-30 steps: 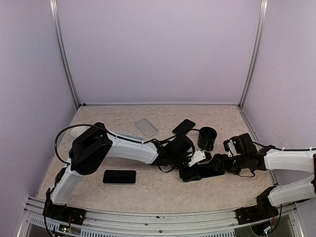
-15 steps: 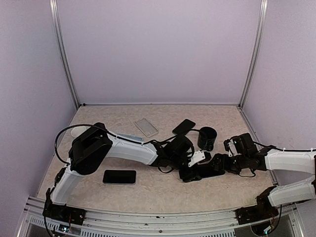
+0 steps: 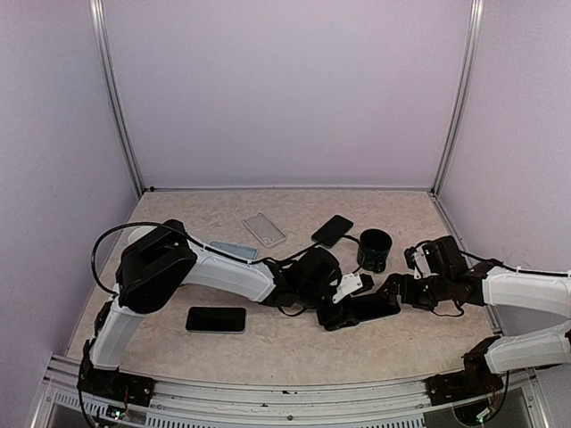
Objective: Put the phone into the phone case
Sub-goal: Place the phone at the center of the board.
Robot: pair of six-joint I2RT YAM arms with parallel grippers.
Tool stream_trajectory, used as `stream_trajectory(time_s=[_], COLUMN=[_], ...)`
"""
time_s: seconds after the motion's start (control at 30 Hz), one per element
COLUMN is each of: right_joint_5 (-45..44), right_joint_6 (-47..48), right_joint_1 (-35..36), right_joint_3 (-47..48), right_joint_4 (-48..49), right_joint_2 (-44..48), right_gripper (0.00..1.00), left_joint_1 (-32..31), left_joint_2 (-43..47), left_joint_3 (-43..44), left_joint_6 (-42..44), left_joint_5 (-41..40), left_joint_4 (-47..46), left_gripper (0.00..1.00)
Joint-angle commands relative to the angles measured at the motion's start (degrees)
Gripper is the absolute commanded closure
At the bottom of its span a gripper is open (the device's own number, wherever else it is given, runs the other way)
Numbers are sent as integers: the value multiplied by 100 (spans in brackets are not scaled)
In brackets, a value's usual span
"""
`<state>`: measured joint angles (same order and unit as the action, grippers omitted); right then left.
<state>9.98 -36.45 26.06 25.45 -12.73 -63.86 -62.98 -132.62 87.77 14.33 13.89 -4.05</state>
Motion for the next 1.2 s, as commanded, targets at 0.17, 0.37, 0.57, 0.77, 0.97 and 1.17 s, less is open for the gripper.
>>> stream_trajectory(time_s=[0.17, 0.37, 0.57, 0.77, 0.97, 1.17], right_joint_5=[83, 201, 297, 414, 544, 500], right_joint_6=[281, 355, 392, 397, 393, 401], right_joint_1=[-48, -75, -84, -106, -150, -163], right_joint_3=[292, 373, 378, 314, 261, 233], right_joint_4=[-126, -70, 20, 128, 244, 248], right_joint_2=[-64, -208, -343, -407, -425, -430], right_gripper=[0, 0, 0, 0, 0, 0], left_joint_1=[50, 53, 50, 50, 49, 49], left_joint_2=[578, 734, 910, 1024, 1181, 992], left_joint_3=[-515, -604, -764, -900, -1088, -766], left_joint_6=[-22, 0, 9, 9, -18, 43], left_joint_5=[24, 26, 43, 82, 129, 159], left_joint_4=[-242, -279, -443, -634, -929, -424], left_gripper=[97, 100, 100, 100, 100, 100])
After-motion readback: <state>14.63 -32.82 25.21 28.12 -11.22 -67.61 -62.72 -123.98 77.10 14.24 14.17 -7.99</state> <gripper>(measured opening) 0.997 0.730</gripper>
